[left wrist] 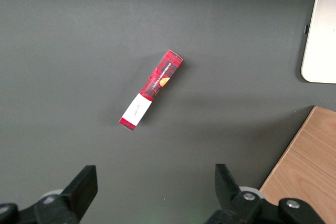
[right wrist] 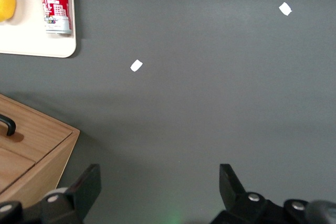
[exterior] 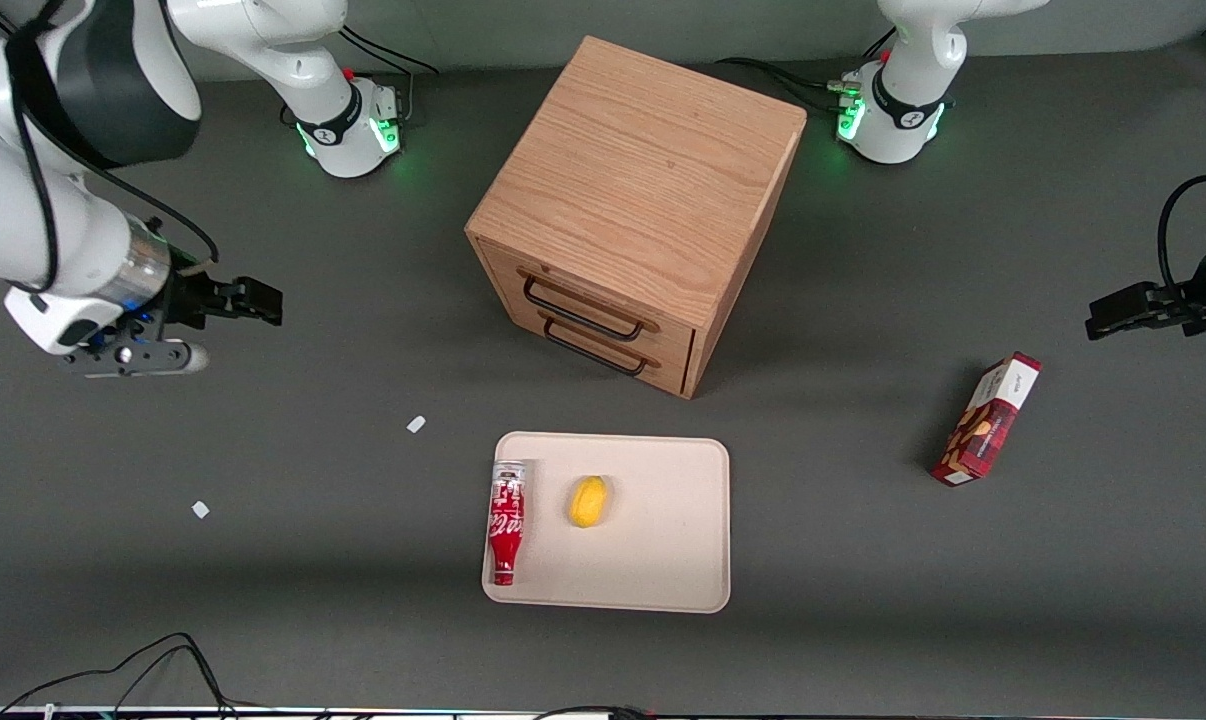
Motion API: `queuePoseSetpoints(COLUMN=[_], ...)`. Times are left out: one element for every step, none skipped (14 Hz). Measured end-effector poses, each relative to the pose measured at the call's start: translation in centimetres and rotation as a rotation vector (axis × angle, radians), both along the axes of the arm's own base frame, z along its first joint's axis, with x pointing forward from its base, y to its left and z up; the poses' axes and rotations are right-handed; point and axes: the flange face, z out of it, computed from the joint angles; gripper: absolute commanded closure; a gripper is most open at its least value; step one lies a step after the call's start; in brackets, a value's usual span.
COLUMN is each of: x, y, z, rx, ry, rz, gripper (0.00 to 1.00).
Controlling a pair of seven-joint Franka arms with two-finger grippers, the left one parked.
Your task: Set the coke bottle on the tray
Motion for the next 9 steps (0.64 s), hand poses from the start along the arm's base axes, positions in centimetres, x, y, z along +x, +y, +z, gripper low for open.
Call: queuePoseSetpoints(x=[-0.7,-1.3,-1.8,-2.1,-2.2,-2.3,-2.3,-2.3,-2.3], y=[-0.4,-0.7,-1.0,-1.3,-1.6,-2.0,-2.3,-2.6,-2.7], z=[0.8,1.6,2.2,2.6,2.8,2.9,2.8,2.8,2.8], rx=[0.005,0.007,0.009,0.015,0.023,0.026,0.027,0.028,0.028], ry=[-0.012,-0.023,-0.031,-0.038,-0.040,-0.038,-0.031,-0.029,-0.027], rz=[-0.002,-0.005,-0.009,-0.017,-0.024,-0.031,-0.034,-0.034,-0.035], gripper=[0.00,0.00,0.00,0.00,0.00,0.00,0.00,0.00,0.00])
